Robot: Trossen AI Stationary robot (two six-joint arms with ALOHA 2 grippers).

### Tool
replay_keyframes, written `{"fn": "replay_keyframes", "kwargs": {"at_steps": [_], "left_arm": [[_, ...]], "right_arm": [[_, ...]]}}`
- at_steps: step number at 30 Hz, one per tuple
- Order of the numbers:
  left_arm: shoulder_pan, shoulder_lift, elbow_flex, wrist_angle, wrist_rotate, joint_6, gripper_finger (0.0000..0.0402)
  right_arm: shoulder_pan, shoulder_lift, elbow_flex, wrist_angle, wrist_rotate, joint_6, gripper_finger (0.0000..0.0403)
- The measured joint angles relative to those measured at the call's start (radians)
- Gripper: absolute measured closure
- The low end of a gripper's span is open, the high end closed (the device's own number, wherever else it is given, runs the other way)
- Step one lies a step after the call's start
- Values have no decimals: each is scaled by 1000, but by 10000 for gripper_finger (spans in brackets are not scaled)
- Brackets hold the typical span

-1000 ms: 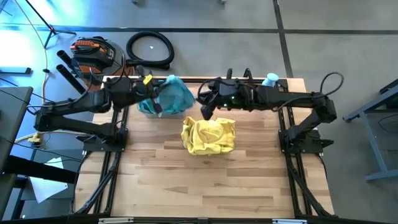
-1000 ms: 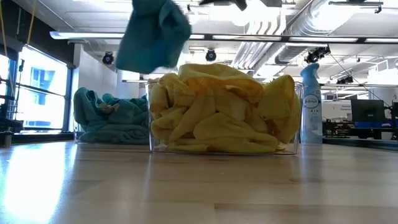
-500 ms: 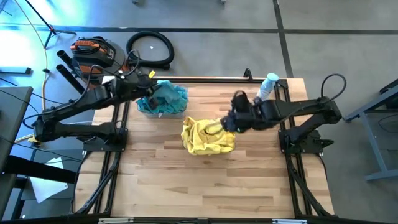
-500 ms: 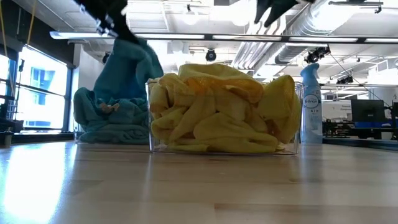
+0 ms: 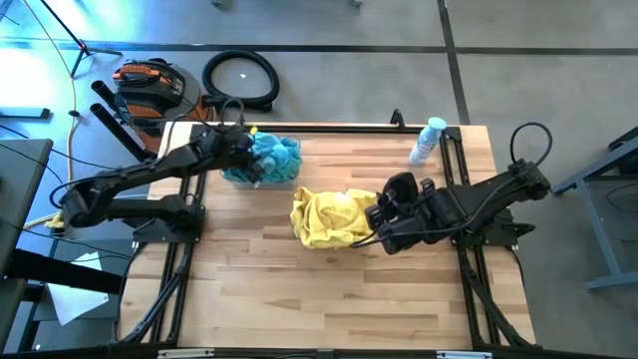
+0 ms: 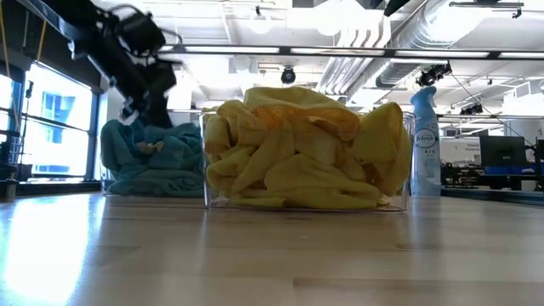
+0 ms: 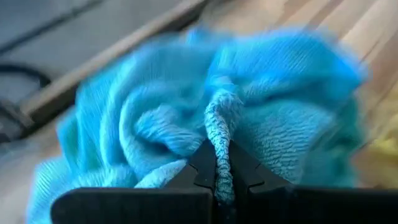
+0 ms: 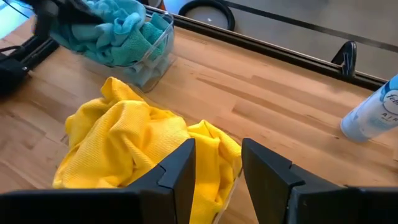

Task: Sort microfiber towel by color & place in baskets
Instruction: Put the blue towel into the top transparent bin

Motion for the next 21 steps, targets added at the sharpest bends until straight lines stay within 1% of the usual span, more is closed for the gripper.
{"fn": "replay_keyframes", "kwargs": {"at_steps": [2,5,12,16,21], "left_arm": [[5,41,-15,8,-2,-27,397],[12,108,-19,16,9,-49,376],[11,260,-17,45,23,-75,298],[11,280,-15,54,23,-75,268],[11,244,18,1,24,-75,260]], "right_arm": [[3,0,0,0,0,12,280],[3,0,0,0,0,20,280],[3,1,0,4,1,40,280],[3,1,0,8,1,40,280],[3,2,0,8,1,40,280]]}}
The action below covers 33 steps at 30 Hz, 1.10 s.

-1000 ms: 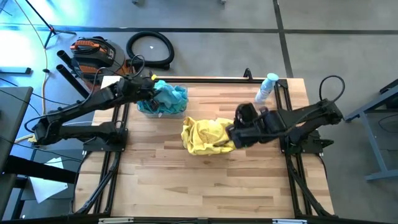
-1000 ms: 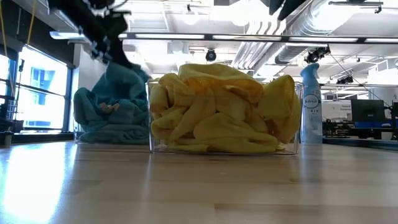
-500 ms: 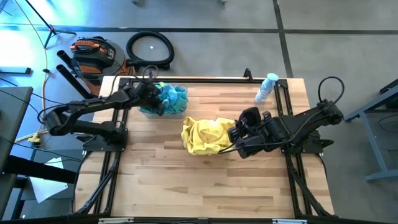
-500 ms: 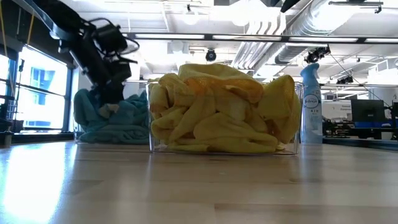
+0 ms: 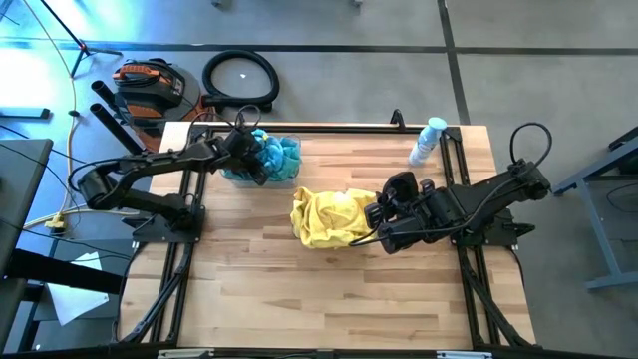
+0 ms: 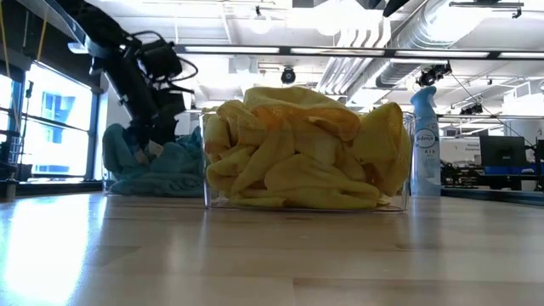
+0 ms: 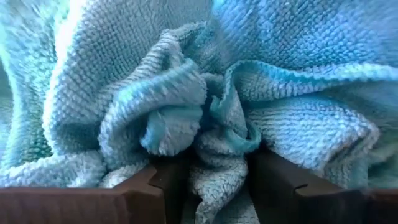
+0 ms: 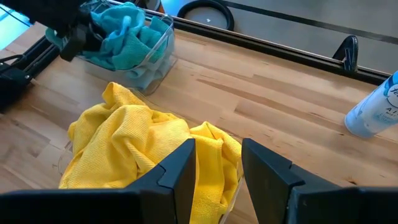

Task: Sort microfiber towel by color & place in baskets
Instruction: Put the blue towel into the top transparent bin, then return to Home Position

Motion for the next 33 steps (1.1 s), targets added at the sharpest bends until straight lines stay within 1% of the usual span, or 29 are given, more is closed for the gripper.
{"fn": "replay_keyframes", "kwargs": {"at_steps": [4,9,15,18,22,28,30,33], "left_arm": [[0,-49,64,-71,-2,0,259],[0,-120,145,-194,-2,0,259],[0,-206,205,-305,-2,-13,259],[0,-250,215,-313,-2,-39,259],[0,-295,216,-279,-11,-39,259],[0,-313,216,-255,-12,-42,259],[0,-312,216,-255,-12,-43,259],[-1,-314,216,-253,21,-99,259]], "right_arm": [[0,0,0,0,-5,0,280],[0,0,0,-1,-38,-7,280],[0,0,0,-5,-47,-8,280],[0,0,0,-6,-47,-8,279],[0,0,0,-9,-47,-11,279],[0,0,0,-10,-55,-9,279],[-1,0,0,-26,-95,-36,279],[-1,0,0,-55,-196,-170,279]]}}
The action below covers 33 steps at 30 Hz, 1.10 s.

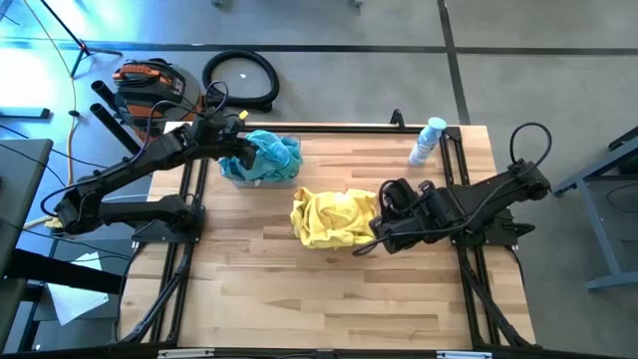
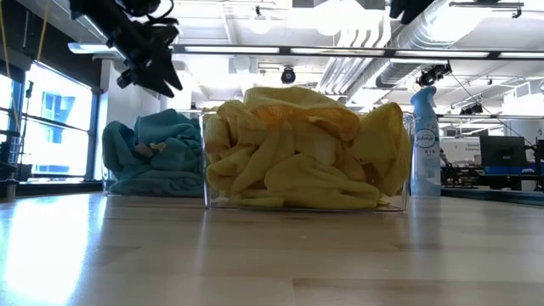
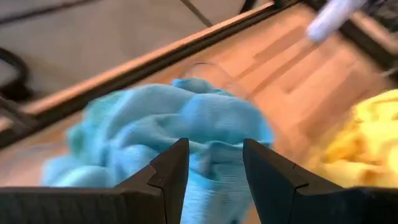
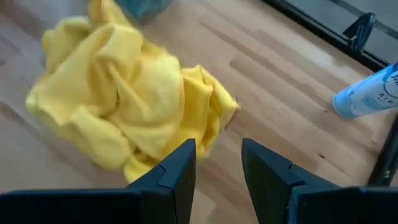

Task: Sort microfiber towel by color & place in baskets
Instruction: Return to Home Position

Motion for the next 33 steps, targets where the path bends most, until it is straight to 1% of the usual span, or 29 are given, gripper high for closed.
{"fn": "replay_keyframes", "kwargs": {"at_steps": [2,5,6,7,9,12,14,18,21,26,33], "left_arm": [[-7,-7,0,13,82,-4,259],[-55,-41,0,86,248,79,259],[-79,-54,1,110,273,83,259],[-106,-69,2,127,275,86,259],[-168,-102,2,128,240,109,259],[-286,-160,-9,132,134,187,259],[-373,-199,-36,148,75,212,259],[-520,-288,-124,209,-10,184,259],[-599,-361,-185,231,-54,171,259],[-665,-500,-238,232,-83,154,259],[-682,-729,-349,248,-81,143,259]], "right_arm": [[0,0,0,-6,-25,-40,279],[0,0,0,-7,-27,-49,279],[0,0,0,-10,-27,-60,279],[0,0,0,-12,-26,-70,279],[1,0,-5,-11,-10,-87,279],[1,0,-36,-7,33,-93,279],[1,0,-70,3,42,-93,279],[1,0,-149,56,41,-73,279],[1,1,-200,101,23,-45,279],[1,1,-259,173,16,9,279],[1,0,-265,201,10,-13,279]]}}
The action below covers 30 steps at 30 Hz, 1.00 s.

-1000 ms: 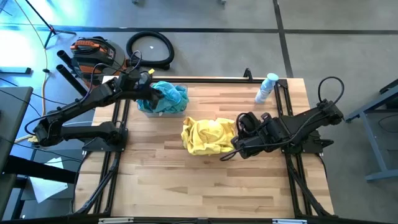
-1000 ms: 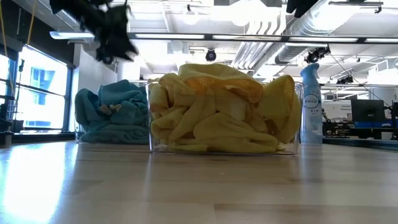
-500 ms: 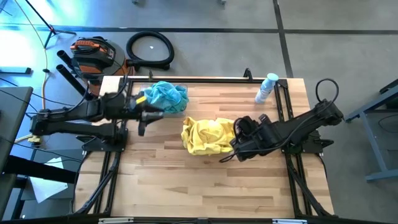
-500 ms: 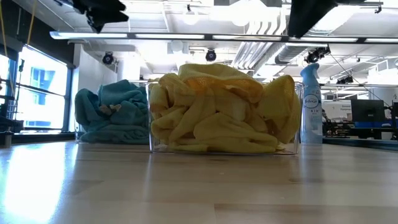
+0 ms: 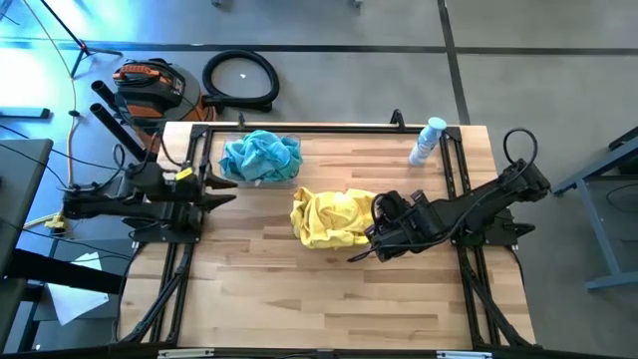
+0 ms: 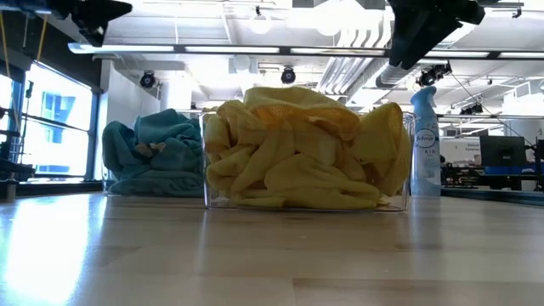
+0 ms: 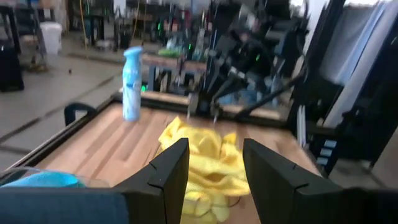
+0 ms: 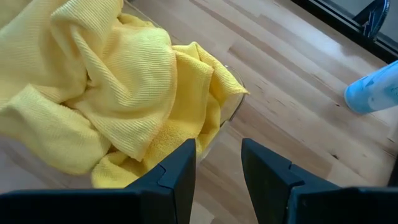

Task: Sort microfiber towel by color & place in baskets
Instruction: Return to Home Position

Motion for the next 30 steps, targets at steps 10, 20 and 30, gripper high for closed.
{"fn": "replay_keyframes", "kwargs": {"at_steps": [10,20,30], "left_arm": [[1,-217,-316,317,31,-45,259],[3,-151,-478,350,34,52,259],[3,-98,-478,337,51,83,259]], "right_arm": [[-2,-3,18,16,0,0,279],[-3,-3,18,34,1,0,279],[-3,-4,6,65,4,-138,292]]}}
